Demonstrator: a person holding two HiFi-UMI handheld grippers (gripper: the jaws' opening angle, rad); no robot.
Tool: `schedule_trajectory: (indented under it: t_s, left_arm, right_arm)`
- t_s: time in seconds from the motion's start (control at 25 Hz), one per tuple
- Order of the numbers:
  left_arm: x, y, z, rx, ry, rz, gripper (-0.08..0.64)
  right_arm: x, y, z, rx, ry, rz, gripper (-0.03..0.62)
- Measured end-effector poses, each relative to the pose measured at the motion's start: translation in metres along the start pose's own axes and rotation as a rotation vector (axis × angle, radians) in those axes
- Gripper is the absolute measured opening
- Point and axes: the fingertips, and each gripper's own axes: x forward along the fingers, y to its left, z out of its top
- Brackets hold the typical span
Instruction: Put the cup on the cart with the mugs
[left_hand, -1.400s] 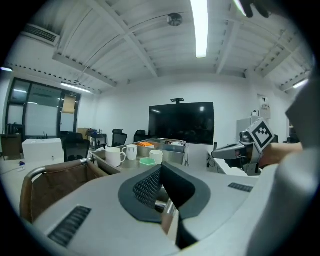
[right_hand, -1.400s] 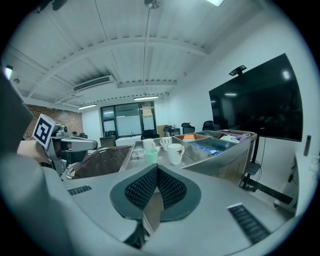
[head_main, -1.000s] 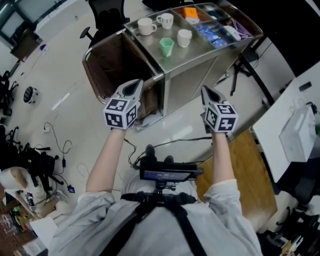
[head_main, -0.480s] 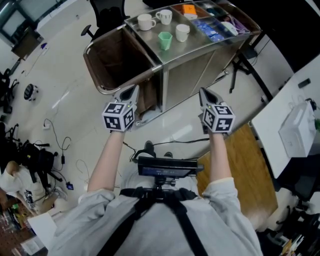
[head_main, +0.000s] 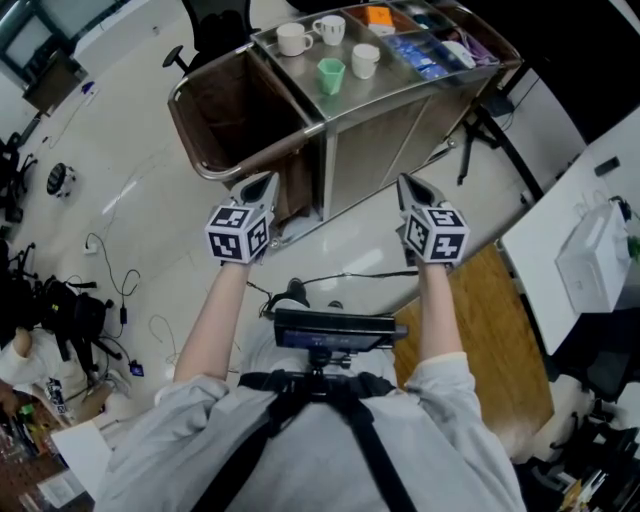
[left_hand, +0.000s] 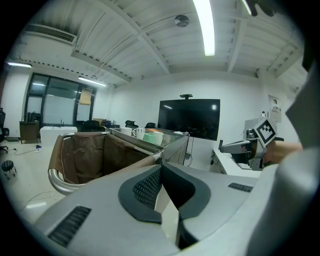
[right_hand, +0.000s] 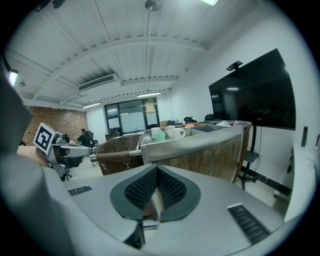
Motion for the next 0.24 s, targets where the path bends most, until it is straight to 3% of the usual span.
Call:
schedule_trajectory:
  t_s: [0.24]
  left_arm:
    - [-0.0036, -0.0011, -0.0011, -0.008, -0.002, 0.0, 0.003]
  right_arm:
    - [-0.0036, 0.0014, -0.0014, 0.0, 0.001, 0.0, 0.0]
